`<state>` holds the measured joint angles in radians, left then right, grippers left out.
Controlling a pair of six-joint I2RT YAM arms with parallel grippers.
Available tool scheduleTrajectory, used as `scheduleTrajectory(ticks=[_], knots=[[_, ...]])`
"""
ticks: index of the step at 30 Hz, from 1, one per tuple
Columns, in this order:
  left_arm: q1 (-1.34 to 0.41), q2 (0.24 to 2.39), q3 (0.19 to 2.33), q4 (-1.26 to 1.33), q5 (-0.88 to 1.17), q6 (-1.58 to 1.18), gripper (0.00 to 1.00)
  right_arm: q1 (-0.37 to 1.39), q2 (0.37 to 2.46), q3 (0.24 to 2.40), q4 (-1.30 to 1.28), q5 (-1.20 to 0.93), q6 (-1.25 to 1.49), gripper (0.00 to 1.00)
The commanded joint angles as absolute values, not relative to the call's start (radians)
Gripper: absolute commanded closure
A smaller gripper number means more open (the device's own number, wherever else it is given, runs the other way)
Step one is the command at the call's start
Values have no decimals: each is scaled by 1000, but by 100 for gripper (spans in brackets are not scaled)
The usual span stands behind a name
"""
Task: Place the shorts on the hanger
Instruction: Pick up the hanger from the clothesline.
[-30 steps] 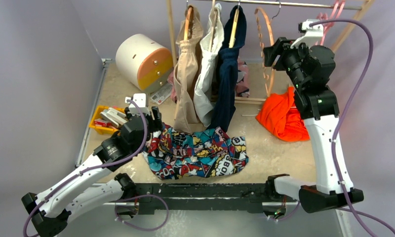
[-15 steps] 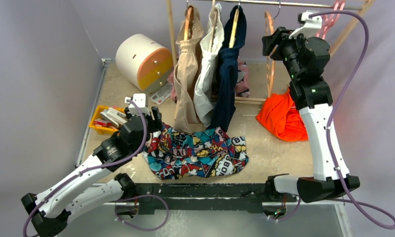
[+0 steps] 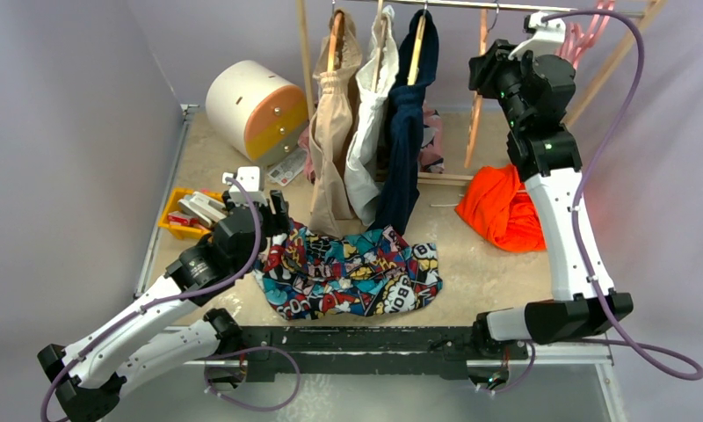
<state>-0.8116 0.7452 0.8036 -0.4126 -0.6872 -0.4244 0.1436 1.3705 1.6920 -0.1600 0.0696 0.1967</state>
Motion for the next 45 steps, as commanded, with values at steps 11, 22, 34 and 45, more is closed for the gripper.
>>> scheduleTrajectory(ticks=[11,22,34,45], knots=[[-807,742,829,-384,-671,-408,37,143,1305,1684,-118,115,133,52],[-807,743,829,-386,-670,-408,37,141,1371,1738,-126,107,131,48],[-807,744,831,-385,-664,-408,37,140,1403,1748,-83,103,119,54],[-807,751,831,-384,-664,-407,37,140,1382,1713,-11,64,88,82]])
